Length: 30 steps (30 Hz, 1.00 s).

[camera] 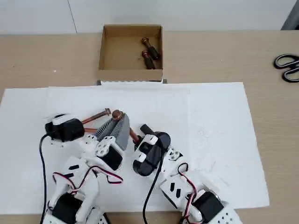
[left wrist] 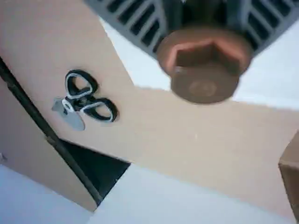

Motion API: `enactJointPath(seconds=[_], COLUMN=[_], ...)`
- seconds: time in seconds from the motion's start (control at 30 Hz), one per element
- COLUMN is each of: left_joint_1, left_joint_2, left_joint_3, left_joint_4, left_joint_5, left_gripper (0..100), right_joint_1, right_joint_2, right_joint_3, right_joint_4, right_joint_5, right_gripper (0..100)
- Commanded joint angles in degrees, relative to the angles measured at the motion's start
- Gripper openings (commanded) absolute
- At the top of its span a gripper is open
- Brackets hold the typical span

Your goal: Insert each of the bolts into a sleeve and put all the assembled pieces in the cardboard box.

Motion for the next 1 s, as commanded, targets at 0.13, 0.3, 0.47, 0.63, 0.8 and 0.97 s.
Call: enactJointPath(seconds=[0.13, 0.3, 0.47, 0.63, 0.8, 0.97], left_joint_1=[3.34, 8.79, 13.71, 15.65, 15.38, 15.38], left_joint_2=[-0.53, -0.53, -0.53, -0.53, -0.53, -0.53], left_joint_3=[1.89, 1.98, 1.98, 3.91, 4.35, 4.18], left_joint_4=[-0.09, 1.58, 9.41, 13.36, 13.19, 13.19], left_joint_5=[2.20, 2.20, 2.02, -0.26, -2.64, -3.52], left_gripper=[1, 1, 1, 1, 1, 10], right_joint_1=[-0.13, 0.04, 0.04, 0.04, 0.04, 0.13], right_joint_2=[-0.57, -0.57, -0.57, -0.57, -0.57, -0.57], right_joint_3=[-3.16, -3.25, -4.75, -5.27, -5.01, -4.66], right_joint_4=[-1.71, -1.80, -1.80, -1.80, -1.80, -1.36], right_joint_5=[0.70, 0.70, 0.70, 0.70, 0.70, 0.70], right_gripper=[0.3, 0.3, 0.3, 0.3, 0.3, 0.3])
